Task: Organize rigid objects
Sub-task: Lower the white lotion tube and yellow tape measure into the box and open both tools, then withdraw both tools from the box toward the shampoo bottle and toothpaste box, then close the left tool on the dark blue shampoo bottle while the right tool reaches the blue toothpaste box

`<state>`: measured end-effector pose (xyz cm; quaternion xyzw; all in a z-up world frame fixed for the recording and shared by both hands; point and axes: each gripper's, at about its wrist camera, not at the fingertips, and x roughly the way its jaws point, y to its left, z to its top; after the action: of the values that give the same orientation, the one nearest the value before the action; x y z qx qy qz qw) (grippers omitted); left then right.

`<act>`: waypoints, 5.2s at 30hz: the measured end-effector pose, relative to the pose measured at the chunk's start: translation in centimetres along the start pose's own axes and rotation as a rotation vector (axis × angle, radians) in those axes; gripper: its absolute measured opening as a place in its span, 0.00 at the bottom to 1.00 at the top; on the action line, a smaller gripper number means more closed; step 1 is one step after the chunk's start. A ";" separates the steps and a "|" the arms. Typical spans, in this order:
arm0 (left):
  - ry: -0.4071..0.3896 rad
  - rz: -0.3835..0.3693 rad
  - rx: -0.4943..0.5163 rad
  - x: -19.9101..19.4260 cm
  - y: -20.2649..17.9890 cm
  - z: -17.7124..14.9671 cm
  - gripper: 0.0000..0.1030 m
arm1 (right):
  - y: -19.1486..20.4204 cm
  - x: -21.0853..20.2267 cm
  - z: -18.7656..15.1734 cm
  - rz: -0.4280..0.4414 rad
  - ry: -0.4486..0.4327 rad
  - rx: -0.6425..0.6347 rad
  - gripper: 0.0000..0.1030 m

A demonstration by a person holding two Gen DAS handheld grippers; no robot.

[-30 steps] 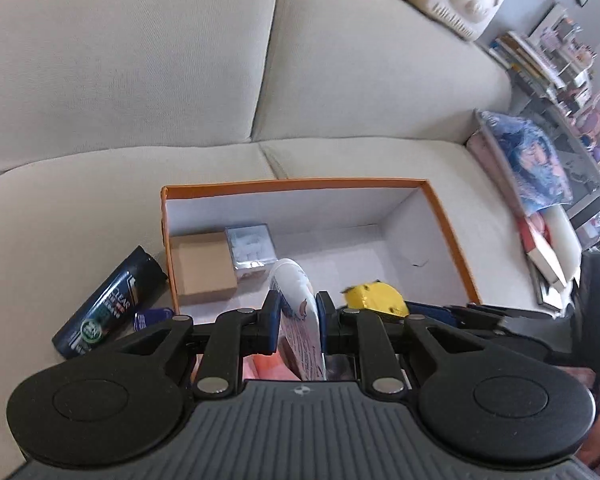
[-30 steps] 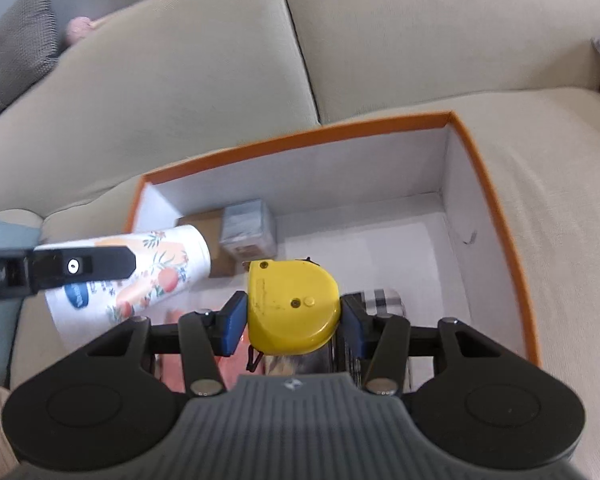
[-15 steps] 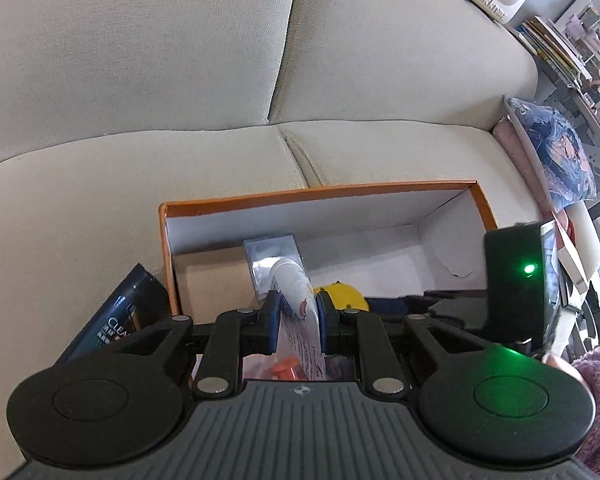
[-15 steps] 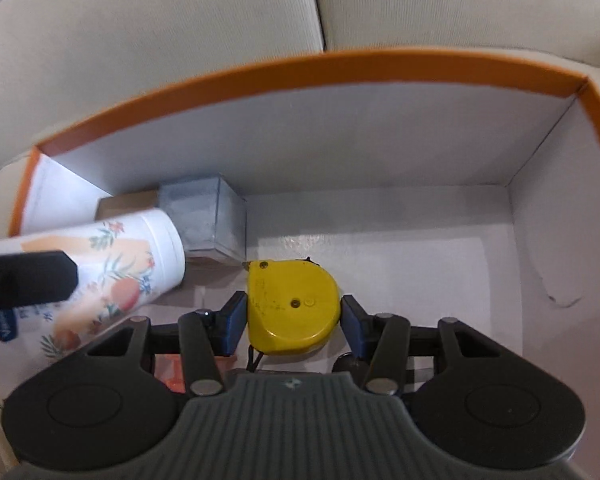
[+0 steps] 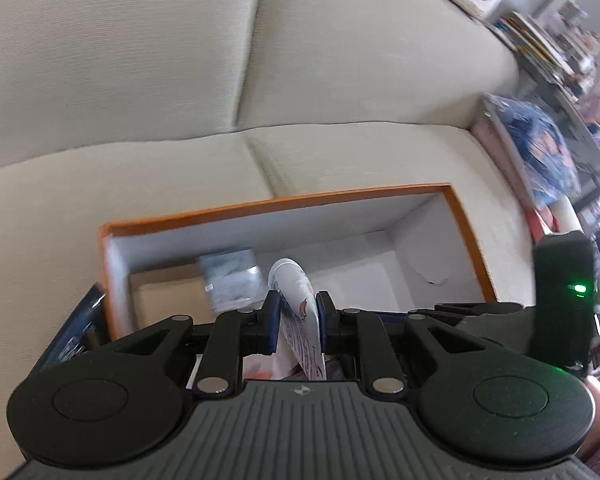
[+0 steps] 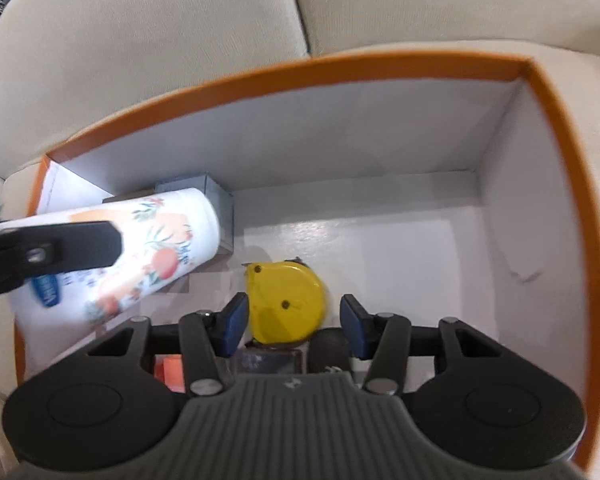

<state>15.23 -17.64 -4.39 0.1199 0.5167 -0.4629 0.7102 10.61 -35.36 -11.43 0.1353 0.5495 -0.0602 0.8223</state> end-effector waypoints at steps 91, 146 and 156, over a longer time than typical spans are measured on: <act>-0.142 0.266 -0.263 -7.0 11.4 -8.5 0.40 | 5.0 1.4 1.6 -0.249 -0.083 0.036 0.36; -0.057 0.085 0.216 -3.1 15.1 -8.9 0.62 | 29.2 5.0 -1.9 -0.174 0.249 -1.088 0.66; -0.020 0.048 0.128 -0.9 15.9 -8.5 0.43 | 28.4 5.1 -1.6 -0.168 0.238 -1.140 0.70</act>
<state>22.32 -3.00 -12.27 0.1729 0.4761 -0.4789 0.7170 18.19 -7.45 -12.30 -0.3662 0.5925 0.1954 0.6905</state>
